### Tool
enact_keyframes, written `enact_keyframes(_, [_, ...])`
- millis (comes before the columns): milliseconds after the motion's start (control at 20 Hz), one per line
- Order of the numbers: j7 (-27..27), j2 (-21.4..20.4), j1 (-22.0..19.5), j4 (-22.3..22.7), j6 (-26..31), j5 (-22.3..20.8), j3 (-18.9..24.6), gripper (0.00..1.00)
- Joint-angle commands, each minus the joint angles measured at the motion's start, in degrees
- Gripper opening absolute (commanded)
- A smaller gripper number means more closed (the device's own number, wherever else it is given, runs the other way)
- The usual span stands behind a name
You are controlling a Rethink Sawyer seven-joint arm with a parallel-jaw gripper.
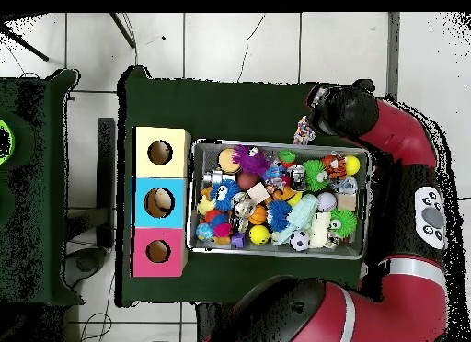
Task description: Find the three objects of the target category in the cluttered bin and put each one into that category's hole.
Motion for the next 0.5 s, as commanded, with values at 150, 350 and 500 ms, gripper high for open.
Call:
enact_keyframes(150, [6.1,-0.7,0.4,11.4,-4.9,-0.1,3.4,1.00])
enact_keyframes(350, [5.5,-0.6,0.1,12.0,-5.1,0.5,4.0,1.00])
enact_keyframes(500, [7.0,-1.6,0.6,13.8,-5.6,1.0,3.7,1.00])
